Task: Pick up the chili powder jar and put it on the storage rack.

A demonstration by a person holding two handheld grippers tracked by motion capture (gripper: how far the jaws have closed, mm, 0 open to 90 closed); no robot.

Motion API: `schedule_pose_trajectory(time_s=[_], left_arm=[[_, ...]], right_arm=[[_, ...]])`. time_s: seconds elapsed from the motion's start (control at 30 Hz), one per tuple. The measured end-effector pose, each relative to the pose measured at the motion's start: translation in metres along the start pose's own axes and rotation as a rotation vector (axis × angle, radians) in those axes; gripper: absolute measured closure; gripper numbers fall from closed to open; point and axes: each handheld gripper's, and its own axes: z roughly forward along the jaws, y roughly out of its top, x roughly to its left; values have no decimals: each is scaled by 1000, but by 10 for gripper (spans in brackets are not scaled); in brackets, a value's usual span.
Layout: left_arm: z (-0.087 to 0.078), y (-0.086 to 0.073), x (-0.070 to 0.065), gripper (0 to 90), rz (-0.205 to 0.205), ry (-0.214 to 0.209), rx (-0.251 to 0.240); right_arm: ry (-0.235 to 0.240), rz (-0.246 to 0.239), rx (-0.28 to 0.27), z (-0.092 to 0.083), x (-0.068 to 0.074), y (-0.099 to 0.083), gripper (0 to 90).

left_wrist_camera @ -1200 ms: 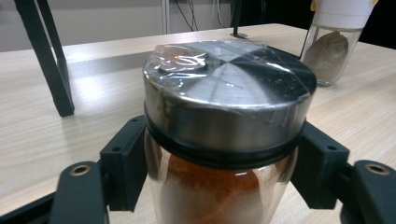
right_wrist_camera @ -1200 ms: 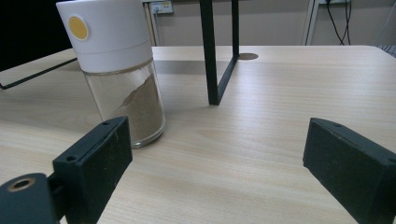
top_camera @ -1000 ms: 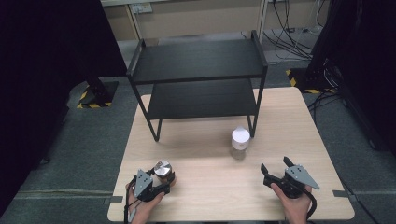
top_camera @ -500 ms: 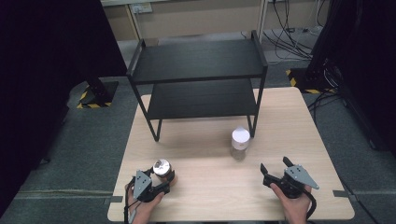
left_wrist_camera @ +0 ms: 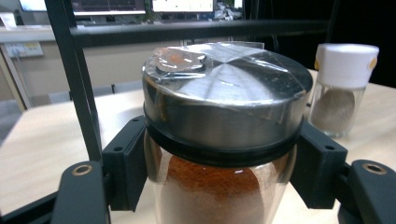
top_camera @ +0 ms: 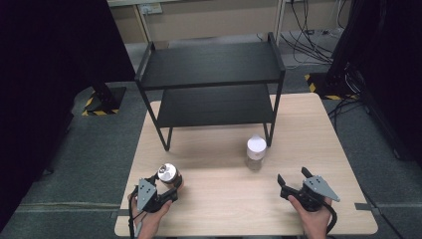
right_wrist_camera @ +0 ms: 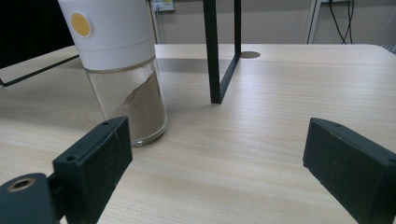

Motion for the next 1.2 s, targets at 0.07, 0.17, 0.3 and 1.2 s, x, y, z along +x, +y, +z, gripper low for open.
schedule_pose_trajectory(time_s=[0.07, 0.17, 0.3, 1.2], left_arm=[[3, 7, -1, 303, 1, 6, -22], [6, 14, -2, 303, 3, 9, -42], [11, 26, -5, 303, 20, 12, -68], [42, 90, -14, 304, 72, 88, -147]], right_arm=[[0, 1, -1, 0, 0, 0, 83], [-1, 3, -4, 0, 0, -1, 83], [-1, 4, -2, 0, 0, 0, 83], [-1, 7, -2, 0, 0, 0, 83]])
